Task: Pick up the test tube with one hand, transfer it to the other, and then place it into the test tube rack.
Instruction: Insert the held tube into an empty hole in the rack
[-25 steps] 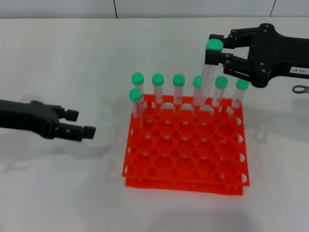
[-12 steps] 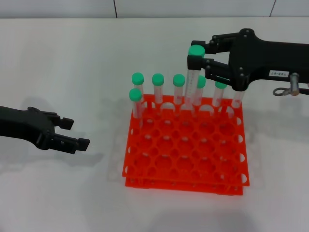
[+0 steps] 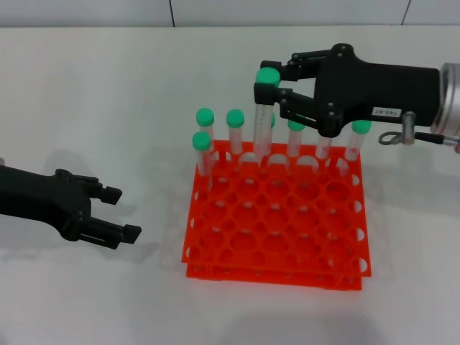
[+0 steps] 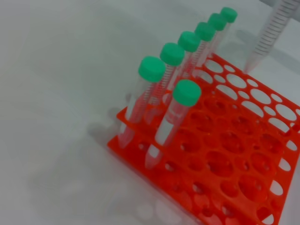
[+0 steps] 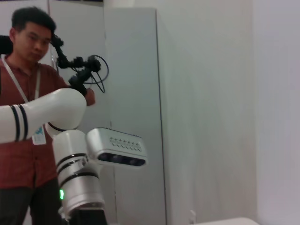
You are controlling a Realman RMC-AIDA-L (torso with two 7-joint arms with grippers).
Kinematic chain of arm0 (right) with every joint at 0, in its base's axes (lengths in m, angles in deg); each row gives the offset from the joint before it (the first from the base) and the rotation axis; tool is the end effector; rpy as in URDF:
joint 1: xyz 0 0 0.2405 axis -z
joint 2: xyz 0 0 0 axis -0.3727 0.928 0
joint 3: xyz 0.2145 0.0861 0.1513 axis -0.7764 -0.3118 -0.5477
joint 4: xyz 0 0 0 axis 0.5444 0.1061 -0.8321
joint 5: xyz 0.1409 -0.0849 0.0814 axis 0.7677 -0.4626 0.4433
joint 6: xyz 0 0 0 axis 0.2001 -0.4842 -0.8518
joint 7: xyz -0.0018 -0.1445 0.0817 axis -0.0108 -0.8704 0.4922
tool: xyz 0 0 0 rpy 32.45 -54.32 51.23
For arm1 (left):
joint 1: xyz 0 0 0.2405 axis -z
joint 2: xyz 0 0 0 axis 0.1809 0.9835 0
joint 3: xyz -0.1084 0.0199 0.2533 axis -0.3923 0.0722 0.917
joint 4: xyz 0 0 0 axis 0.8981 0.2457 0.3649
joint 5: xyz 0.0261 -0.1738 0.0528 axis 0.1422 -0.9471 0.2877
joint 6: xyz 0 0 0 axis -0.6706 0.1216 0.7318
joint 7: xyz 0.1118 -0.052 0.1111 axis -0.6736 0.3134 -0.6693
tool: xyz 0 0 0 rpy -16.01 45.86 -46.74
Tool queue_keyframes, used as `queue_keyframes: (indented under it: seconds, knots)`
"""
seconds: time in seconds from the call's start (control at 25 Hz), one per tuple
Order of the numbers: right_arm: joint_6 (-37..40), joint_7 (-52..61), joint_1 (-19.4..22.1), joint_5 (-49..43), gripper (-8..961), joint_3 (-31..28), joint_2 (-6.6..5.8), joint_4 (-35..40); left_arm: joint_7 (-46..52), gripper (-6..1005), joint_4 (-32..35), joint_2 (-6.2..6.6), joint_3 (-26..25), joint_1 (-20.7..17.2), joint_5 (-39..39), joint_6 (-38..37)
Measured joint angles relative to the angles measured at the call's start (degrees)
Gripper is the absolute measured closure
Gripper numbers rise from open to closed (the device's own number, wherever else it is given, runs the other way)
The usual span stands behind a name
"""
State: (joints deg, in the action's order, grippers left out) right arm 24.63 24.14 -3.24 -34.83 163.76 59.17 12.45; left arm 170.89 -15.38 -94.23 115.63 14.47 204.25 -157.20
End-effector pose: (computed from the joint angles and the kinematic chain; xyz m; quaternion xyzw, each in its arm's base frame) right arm 0.1439 0.3271 -0.0197 -0.9304 0.0474 0.3451 0.1137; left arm -0.2726 0.2889 0.0102 -0.9585 -0.2779 -0.0179 0.0616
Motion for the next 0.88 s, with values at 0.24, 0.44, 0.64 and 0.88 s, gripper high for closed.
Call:
queue_keyframes:
  seconds: [0.24,0.44,0.64,0.88]
  knots:
    - [-7.52,-0.61,-1.01,0.12,686,4.88,0.05,-0.30,-2.68,120,-0.64,-1.10,0.52,-0.08,-0.02,0.10]
    - [-10.27,-1.23,-1.78,0.34,686,6.27,0.05,-0.62,-3.02,121,-1.64,-1.17,1.55,0.33,-0.03,0.40]
    - [-11.46,-3.46,-1.83,2.79,686,7.90,0.05,-1.79,-3.08,121,-1.66,-1.17,1.66,0.47,-0.36,0.71]
    - [-12.78,-6.60,-2.56,6.25,686,10.17,0.12,-5.42,-3.26,121,-1.65,-1.17,1.69,0.51,-0.23,0.79]
